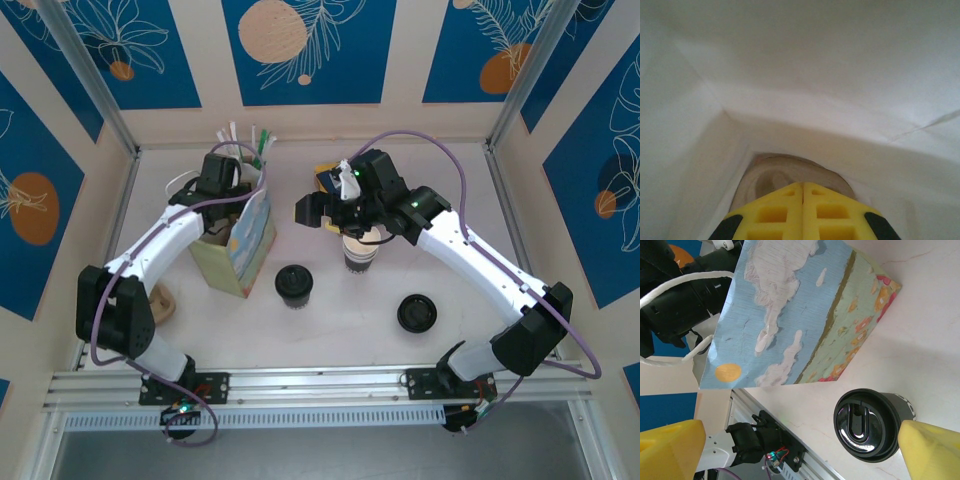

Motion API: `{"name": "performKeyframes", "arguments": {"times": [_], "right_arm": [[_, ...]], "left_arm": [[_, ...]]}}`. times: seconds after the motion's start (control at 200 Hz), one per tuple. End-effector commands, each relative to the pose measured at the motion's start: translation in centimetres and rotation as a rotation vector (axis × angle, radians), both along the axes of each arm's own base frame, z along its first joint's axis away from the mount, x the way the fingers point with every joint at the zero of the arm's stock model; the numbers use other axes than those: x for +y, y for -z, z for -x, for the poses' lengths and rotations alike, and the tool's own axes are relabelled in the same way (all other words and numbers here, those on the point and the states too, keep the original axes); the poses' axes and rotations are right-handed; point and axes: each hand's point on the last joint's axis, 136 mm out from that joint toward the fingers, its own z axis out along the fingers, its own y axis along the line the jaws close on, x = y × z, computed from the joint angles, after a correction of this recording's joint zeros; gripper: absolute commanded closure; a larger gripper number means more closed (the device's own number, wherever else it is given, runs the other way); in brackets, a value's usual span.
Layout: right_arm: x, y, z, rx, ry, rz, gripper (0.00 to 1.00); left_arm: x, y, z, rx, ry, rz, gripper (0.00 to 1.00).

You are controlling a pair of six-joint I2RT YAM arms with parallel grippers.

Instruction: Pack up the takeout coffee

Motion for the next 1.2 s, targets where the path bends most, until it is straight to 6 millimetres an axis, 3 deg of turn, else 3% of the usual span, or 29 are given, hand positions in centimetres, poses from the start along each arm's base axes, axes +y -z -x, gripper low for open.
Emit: {"name": "performKeyframes", "arguments": {"times": [0.0,0.565,1.195], "right_arm": [[-0.2,0.5,0.2,0.016,-0.002,0.006,0.01],[-0.2,0.6,0.1,0.019,-0.001,0.005,0.01],[-0.1,0.7,0.0,0.024,-0.003,0.005,0.01]], "left_arm": [[-0.4,0.0,-0.3,-0.007,0.015,-0.020,1.00],[-0.4,1.4,-0.4,0.001,0.017,-0.021,1.00],[-0.7,1.2,-0.5,-0.010,0.028,-0.004,1.00]]}}
